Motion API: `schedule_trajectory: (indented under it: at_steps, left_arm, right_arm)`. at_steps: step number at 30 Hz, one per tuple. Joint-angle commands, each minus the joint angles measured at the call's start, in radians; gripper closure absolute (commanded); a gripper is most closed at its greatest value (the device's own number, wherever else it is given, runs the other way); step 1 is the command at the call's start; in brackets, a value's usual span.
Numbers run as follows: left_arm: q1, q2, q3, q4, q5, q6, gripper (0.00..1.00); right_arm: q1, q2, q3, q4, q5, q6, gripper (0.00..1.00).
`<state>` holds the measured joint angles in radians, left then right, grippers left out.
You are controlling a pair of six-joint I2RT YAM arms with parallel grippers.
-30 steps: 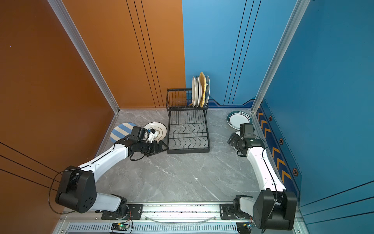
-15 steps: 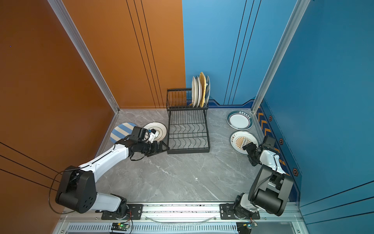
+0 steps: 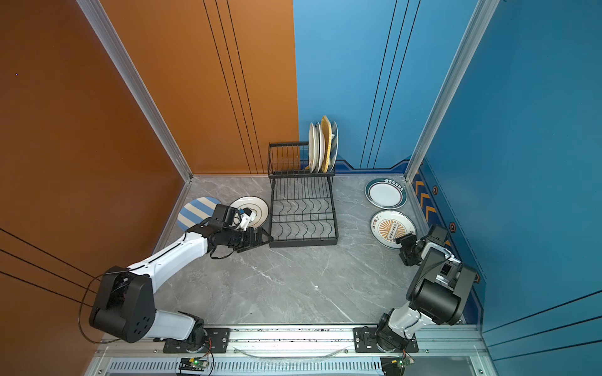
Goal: Load plates into a dish rack
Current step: Pick up the plate from the middle-right of the table.
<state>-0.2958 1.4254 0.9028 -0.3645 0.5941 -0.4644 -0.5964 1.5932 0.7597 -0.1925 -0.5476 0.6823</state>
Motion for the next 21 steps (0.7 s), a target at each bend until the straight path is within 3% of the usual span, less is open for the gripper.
schedule_trajectory:
  at_steps: [1,13,21]
  left_arm:
    - [-0.006,-0.007,-0.009,0.004,-0.005,-0.006,0.02]
    - [-0.006,-0.008,-0.006,0.003,-0.015,-0.021,0.02]
    - [-0.009,-0.017,-0.011,0.004,-0.024,-0.03,0.02]
  right_arm:
    - [-0.011,0.029,-0.023,0.074,-0.018,0.038,0.39]
    - [-0.016,0.121,-0.072,0.231,-0.039,0.115,0.54]
    - [-0.015,0.158,-0.086,0.282,-0.053,0.137,0.75]
